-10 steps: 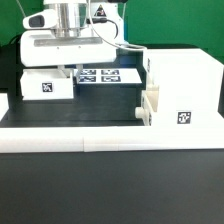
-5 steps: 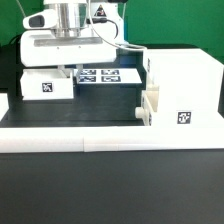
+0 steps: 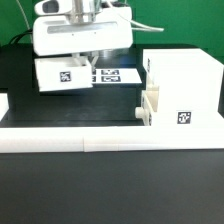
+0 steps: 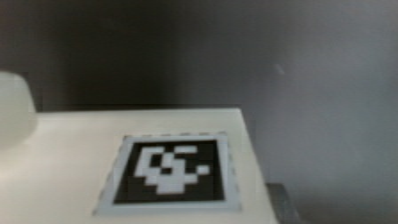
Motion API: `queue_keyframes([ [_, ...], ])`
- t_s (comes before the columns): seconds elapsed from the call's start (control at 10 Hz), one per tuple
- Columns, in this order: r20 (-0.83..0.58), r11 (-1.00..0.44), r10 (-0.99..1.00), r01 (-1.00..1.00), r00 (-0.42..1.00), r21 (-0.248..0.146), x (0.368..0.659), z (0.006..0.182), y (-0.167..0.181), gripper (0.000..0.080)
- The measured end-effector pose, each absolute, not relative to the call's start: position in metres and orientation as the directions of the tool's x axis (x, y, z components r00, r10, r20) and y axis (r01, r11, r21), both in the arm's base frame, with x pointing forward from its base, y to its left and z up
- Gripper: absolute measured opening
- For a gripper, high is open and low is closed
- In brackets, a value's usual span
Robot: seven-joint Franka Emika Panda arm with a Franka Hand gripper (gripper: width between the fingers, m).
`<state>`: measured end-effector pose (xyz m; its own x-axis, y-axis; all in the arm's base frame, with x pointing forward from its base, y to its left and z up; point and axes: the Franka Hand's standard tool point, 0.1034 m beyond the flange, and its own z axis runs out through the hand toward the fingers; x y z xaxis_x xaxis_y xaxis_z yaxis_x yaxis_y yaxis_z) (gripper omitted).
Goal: Assemble drawer
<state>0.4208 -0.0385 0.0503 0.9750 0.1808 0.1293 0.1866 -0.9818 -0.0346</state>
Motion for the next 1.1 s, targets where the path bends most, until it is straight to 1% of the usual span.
queue_keyframes([
  [0.3, 0.145, -0.973, 0.221, 0.229, 0.964, -0.038, 0.444, 0.061, -0.022, 0.0042],
  [0.5, 0.157, -0.969, 0.233, 0.243, 0.96, -0.048, 0.469, 0.065, -0.017, 0.0042],
  [0.7, 0.132, -0.968, 0.226, 0.238, 0.965, -0.08, 0.492, 0.068, -0.013, 0.0042],
  [0.8, 0.133, -0.975, 0.192, 0.205, 0.972, -0.089, 0.5, 0.068, -0.007, 0.0042],
  [1.0, 0.13, -0.975, 0.186, 0.199, 0.974, -0.096, 0.502, 0.067, 0.012, 0.0042],
  [1.1, 0.131, -0.971, 0.206, 0.219, 0.97, -0.093, 0.502, 0.066, 0.012, 0.0042],
])
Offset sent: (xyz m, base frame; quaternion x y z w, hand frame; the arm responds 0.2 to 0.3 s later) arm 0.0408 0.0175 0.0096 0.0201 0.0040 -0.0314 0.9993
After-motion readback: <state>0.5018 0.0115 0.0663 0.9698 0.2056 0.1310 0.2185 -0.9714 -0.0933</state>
